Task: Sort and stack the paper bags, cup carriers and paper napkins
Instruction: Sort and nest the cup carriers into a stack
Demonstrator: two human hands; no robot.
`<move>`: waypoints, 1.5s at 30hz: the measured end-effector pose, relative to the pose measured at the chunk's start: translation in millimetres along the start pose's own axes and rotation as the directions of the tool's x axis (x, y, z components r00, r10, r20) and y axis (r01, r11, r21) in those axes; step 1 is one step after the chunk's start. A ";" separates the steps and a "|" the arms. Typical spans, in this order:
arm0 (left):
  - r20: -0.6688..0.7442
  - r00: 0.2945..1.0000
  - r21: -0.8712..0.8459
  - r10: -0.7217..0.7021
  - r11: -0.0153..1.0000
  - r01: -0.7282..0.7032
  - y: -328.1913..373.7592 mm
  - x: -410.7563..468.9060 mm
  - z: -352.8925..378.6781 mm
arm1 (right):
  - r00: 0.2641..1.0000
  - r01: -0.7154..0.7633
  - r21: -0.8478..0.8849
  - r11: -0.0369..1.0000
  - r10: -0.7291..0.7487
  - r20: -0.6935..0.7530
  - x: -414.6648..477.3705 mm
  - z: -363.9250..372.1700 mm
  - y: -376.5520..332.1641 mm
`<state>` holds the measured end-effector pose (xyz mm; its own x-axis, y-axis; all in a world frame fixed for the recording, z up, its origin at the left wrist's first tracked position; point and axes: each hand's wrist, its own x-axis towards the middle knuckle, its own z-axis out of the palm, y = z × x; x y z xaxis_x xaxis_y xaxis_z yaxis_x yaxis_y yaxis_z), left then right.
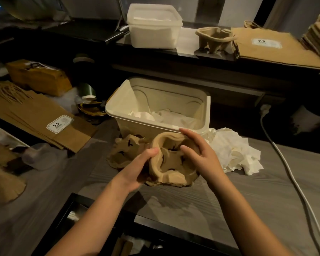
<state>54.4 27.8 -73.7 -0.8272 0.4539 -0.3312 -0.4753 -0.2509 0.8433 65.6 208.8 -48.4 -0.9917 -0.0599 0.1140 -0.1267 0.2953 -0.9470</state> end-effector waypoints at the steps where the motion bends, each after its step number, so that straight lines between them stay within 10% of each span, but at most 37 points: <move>1: 0.011 1.000 0.018 -0.003 1.000 0.003 -0.7 -0.1 2.7 | 0.995 -0.095 0.149 0.984 0.097 -0.012 -5.8 -3.5 4.2; 5: 0.039 0.999 0.170 -0.037 0.985 0.030 -5.0 0.9 8.8 | 0.870 -0.477 0.618 0.625 0.438 0.228 -26.4 -7.7 26.1; 8: 0.010 0.996 0.219 -0.093 0.972 0.088 -7.9 1.7 12.9 | 0.792 -0.576 0.664 0.477 0.528 0.308 -32.7 -6.9 36.6; 14: -0.115 0.989 0.527 -0.092 0.839 0.139 1.6 0.2 15.8 | 0.693 -0.673 0.591 0.445 0.659 0.293 -33.8 -7.9 48.3; 18: -0.297 0.894 0.665 0.337 0.744 -0.060 13.9 -4.1 2.6 | 0.657 -0.704 0.503 0.502 0.729 0.192 -33.6 -9.9 62.5; 21: -0.376 0.673 0.892 0.636 0.445 0.078 20.7 -5.5 -18.0 | 0.657 -0.709 0.440 0.551 0.743 0.129 -33.8 -7.9 69.1; 24: -0.368 0.715 0.930 0.595 0.251 0.269 19.4 -0.6 -40.7 | 0.641 -0.727 0.415 0.547 0.758 0.121 -35.4 -4.3 72.2; 29: -0.540 0.766 0.818 0.349 0.433 0.380 8.4 16.3 -60.5 | 0.640 -0.735 0.378 0.563 0.760 0.112 -39.5 -4.2 74.9; 38: -0.538 0.776 0.779 0.329 0.546 0.308 8.3 22.3 -69.1 | 0.614 -0.761 0.348 0.548 0.781 0.114 -35.7 -4.1 71.2; 45: -0.488 0.847 0.626 0.209 0.760 0.173 43.0 -4.8 -68.5 | 0.776 -0.588 0.205 0.782 0.618 -0.129 -31.7 -7.8 71.2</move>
<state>17.4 -43.8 -64.8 -0.9467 -0.0851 -0.3108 -0.3167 0.4233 0.8488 87.8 239.2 -117.1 -0.8507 0.2589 -0.4576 0.4891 0.0706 -0.8694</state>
